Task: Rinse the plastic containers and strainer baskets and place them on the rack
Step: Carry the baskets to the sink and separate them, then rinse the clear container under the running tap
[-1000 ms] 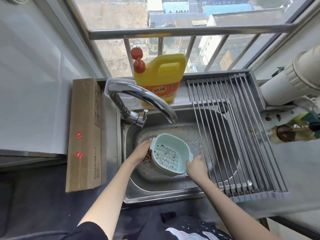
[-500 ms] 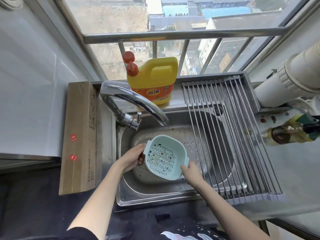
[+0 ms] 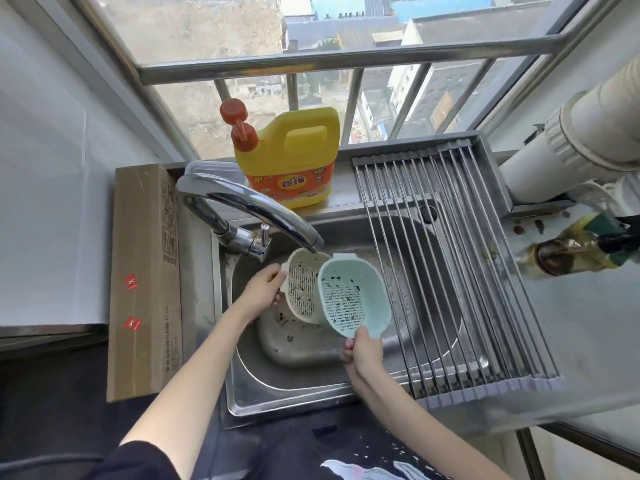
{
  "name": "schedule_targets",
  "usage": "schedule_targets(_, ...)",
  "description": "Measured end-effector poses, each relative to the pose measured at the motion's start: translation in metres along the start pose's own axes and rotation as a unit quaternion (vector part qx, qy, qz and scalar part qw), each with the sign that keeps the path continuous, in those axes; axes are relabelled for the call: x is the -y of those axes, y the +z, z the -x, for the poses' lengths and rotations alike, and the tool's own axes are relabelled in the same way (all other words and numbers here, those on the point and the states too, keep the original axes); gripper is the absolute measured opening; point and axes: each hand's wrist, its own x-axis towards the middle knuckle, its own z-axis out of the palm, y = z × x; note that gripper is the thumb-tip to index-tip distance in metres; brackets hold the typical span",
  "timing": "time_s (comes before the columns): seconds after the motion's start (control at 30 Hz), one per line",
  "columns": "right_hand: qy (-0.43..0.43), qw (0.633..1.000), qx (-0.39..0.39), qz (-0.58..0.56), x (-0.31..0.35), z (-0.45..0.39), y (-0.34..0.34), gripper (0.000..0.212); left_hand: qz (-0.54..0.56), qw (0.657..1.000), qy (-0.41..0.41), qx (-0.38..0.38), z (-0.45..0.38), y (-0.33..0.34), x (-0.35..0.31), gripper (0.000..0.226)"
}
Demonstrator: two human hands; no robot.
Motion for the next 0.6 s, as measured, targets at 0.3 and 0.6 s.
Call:
schedule_targets(0.3,0.106,0.953,-0.148,-0.243,0.010,-0.026,-0.002,0.029,0.014,0.999,0.025,-0.044,-0.019,0.033,-0.040,0.020)
schedule_targets(0.6,0.140,0.909,-0.072,-0.386,0.012,-0.026,0.005,0.042,0.136,0.987,-0.059,0.055,-0.037,0.092,-0.063,0.021)
